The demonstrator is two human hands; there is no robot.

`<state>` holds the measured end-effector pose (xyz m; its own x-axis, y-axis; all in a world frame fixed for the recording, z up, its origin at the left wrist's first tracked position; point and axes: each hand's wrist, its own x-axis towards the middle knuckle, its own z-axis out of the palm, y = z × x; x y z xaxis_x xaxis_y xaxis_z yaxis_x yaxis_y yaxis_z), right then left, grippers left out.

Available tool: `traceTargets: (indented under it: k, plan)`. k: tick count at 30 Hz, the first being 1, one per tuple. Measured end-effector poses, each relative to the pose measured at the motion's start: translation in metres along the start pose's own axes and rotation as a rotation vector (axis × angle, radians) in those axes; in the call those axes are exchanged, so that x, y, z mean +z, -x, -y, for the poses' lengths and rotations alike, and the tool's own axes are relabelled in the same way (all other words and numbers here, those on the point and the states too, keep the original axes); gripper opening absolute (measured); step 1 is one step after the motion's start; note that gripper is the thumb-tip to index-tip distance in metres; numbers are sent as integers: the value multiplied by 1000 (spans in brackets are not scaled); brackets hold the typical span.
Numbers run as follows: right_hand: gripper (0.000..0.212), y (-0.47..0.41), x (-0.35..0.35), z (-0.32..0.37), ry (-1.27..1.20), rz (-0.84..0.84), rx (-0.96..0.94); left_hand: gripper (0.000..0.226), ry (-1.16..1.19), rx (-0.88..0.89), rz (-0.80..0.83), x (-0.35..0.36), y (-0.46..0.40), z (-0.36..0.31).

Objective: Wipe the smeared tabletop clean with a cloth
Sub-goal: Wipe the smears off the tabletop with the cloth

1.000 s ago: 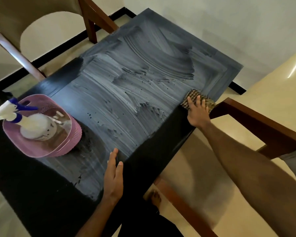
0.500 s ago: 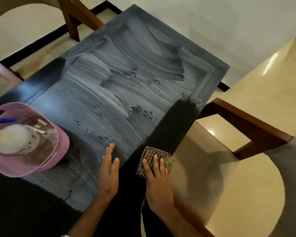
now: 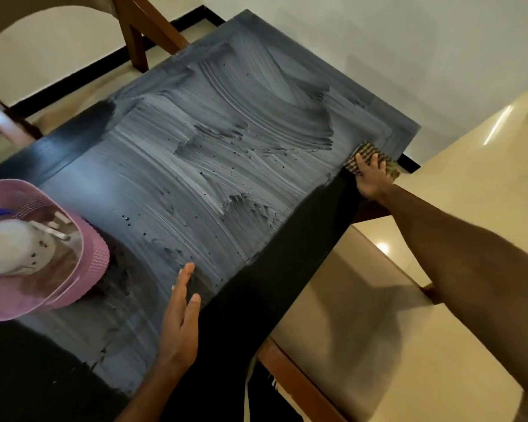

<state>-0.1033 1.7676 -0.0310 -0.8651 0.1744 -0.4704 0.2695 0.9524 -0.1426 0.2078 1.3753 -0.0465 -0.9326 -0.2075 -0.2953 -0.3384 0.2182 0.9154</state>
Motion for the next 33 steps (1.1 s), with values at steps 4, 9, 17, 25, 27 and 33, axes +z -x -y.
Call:
traceTargets:
  k: [4,9,17,25,27,33]
  plan:
    - [65,47,29,22,24,-122,-70,55,12,1,-20,2,2,-2]
    - [75,209,134,75,8,-167,-272,57,30,-5,-51,8,2,-8]
    - [78,341,197,108,31,24,-522,54,15,41,-49,8,5,-13]
    - [63,100,74,62,30,-167,-208,58,-32,-13,-46,8,6,-16]
    - [65,68,57,69,32,-116,-176,59,-38,-19,-52,7,7,-16]
    - [74,154,117,135,108,-149,-425,57,-8,7,-77,6,6,-19]
